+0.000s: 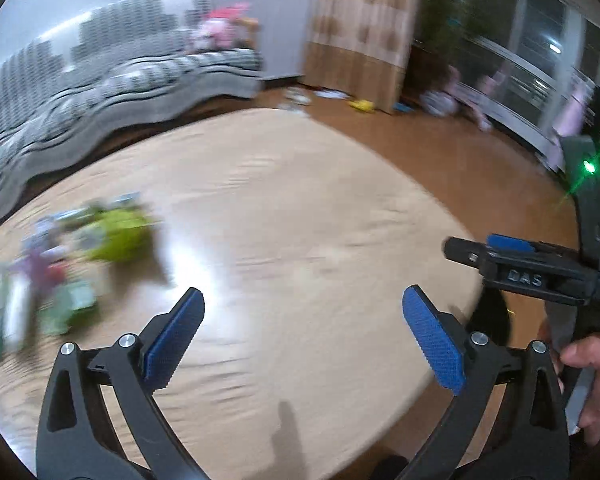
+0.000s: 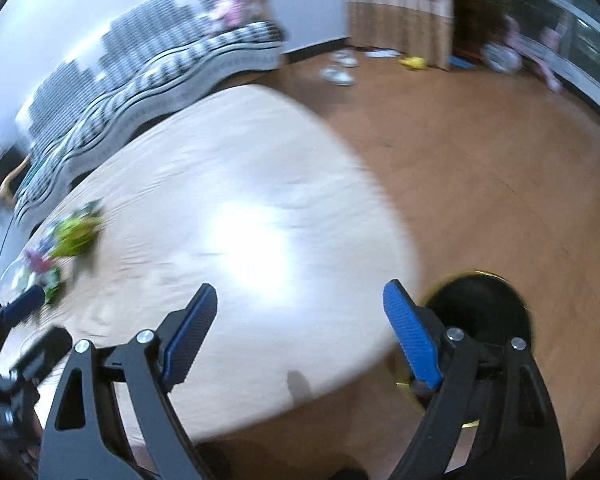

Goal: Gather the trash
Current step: 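Move both tools back to the trash on the table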

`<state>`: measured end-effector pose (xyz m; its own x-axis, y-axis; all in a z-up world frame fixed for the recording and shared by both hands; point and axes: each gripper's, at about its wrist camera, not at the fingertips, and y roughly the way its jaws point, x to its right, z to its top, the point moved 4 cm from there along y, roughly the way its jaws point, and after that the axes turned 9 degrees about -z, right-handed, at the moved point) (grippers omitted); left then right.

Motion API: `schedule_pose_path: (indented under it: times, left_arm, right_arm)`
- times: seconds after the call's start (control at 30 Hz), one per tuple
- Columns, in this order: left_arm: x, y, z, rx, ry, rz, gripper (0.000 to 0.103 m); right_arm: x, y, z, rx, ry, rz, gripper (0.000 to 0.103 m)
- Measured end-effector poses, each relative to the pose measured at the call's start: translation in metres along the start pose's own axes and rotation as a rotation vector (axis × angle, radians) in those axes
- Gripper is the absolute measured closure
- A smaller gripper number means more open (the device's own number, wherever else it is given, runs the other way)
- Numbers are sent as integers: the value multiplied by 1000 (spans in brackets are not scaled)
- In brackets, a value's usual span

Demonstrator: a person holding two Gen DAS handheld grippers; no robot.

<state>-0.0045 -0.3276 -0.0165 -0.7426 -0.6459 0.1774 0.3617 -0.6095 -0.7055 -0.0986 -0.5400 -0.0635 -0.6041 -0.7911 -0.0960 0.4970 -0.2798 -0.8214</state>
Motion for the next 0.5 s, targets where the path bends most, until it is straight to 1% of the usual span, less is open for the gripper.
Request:
schedule_pose_path:
  times: [0.03,0.07,0.13,0.2,0.27,0.37,0.43,0.5]
  left_arm:
    - [-17,-7,-2,9,-20,24,7]
    - [-44,-19,-5,22,-55,64,7]
    - [-84,-36,-12,31,-102,123,7]
    - [-126,-59,-19,48,-156,175,7]
    - [-160,-79,-26,71,-205,212,7]
    - [-210,-102,-33,102,-268,277,7]
    - [-245,-110,-36,114,-294,325,7]
    - [-275,-111,-38,110,-316,351,7]
  right_arm:
    - [-19,0,1,1,-24,15,21]
    - [-43,2,2,1,-53,34,21]
    - [-87,4,3,-1,-105,69,21]
    - [-121,4,-2,-4,-144,96,21]
    - [-153,3,-6,-3,-181,125,21]
    - [-199,5,-11,-2,-247,151,21]
    - [-216,8,-13,-3,-276,155,21]
    - [-234,12,-18,-7,-302,162,21]
